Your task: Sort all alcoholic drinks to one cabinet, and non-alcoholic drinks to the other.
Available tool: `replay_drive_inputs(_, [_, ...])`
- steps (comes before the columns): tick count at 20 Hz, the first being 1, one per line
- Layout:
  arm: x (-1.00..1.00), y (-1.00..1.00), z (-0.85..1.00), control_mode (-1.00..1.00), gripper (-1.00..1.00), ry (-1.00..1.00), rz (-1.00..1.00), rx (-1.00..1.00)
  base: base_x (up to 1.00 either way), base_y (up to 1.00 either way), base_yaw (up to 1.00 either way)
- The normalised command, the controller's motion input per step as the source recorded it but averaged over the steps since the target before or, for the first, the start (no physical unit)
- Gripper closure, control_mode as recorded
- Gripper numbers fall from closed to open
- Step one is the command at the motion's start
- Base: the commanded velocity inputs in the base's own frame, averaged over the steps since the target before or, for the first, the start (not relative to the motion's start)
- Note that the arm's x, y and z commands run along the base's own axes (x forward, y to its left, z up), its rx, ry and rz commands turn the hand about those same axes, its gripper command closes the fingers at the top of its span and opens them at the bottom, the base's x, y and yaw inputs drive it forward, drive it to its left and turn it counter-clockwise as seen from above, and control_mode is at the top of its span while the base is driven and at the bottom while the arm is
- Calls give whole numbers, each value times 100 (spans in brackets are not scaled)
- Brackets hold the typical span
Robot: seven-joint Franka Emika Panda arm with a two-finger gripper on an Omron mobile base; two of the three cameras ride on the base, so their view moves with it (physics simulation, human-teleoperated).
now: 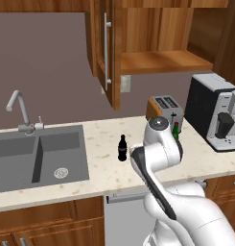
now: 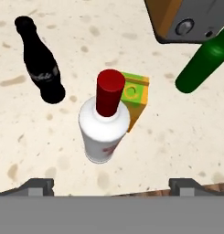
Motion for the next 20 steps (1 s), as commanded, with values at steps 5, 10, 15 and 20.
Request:
replay_drive_inputs(5, [19, 0, -22, -100, -100, 0, 0, 5, 0, 0, 0])
replay_drive_inputs(10, [15, 0, -23, -100, -100, 1, 0, 6, 0, 0, 0])
replay_drive_inputs(15, [19, 0, -22, -100, -100, 0, 1, 2, 0, 0, 0])
replay_drive_inputs(20, [7, 0, -21, -100, -100, 0, 1, 0, 0, 0, 0])
